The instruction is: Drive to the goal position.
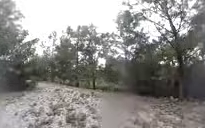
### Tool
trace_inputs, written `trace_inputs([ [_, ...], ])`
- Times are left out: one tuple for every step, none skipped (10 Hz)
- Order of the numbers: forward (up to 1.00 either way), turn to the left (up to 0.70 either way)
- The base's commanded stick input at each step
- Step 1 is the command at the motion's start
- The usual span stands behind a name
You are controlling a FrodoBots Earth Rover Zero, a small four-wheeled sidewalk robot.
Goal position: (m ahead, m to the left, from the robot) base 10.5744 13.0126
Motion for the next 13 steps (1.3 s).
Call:
trace_inputs([
  [0.85, 0.0],
  [0.85, 0.0],
  [0.85, 0.0],
  [0.85, 0.0],
  [0.85, 0.0],
  [0.85, 0.0],
  [0.85, 0.0],
  [0.85, 0.0],
  [0.85, 0.0],
  [0.85, 0.0],
  [0.85, 0.0],
  [0.85, 0.0],
  [0.85, 0.12],
])
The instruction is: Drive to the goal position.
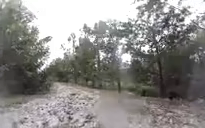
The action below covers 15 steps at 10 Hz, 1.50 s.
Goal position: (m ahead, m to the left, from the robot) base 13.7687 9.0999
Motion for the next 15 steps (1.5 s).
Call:
trace_inputs([
  [0.85, 0.29],
  [0.85, 0.34],
  [0.85, 0.34],
  [0.85, 0.34],
  [0.85, 0.34],
  [0.85, 0.06],
  [0.85, 0.0],
  [0.85, 0.0],
  [0.85, 0.09],
  [0.85, 0.26],
  [0.85, 0.34],
  [0.85, 0.33],
  [0.85, 0.29],
  [0.85, 0.08],
  [0.85, 0.0],
])
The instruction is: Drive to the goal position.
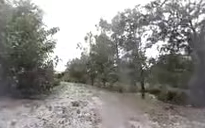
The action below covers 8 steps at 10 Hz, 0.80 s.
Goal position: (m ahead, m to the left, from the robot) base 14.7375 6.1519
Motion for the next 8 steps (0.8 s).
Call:
trace_inputs([
  [0.85, 0.0],
  [0.85, 0.0],
  [0.85, 0.0],
  [0.85, 0.0],
  [0.85, 0.0],
  [0.85, 0.0],
  [0.85, 0.0],
  [0.85, 0.0],
])
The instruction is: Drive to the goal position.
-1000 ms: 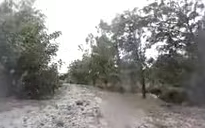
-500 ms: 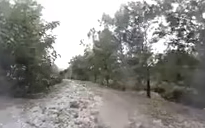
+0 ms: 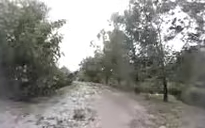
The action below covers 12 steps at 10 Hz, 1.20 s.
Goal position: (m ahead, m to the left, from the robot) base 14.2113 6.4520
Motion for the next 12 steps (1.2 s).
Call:
trace_inputs([
  [0.85, 0.0],
  [0.85, 0.06],
  [0.85, 0.25],
  [0.85, 0.34],
  [0.85, 0.34],
  [0.85, 0.08],
  [0.85, 0.01],
  [0.85, 0.0],
  [0.85, 0.0],
  [0.85, 0.0],
  [0.85, 0.16],
  [0.85, 0.31],
])
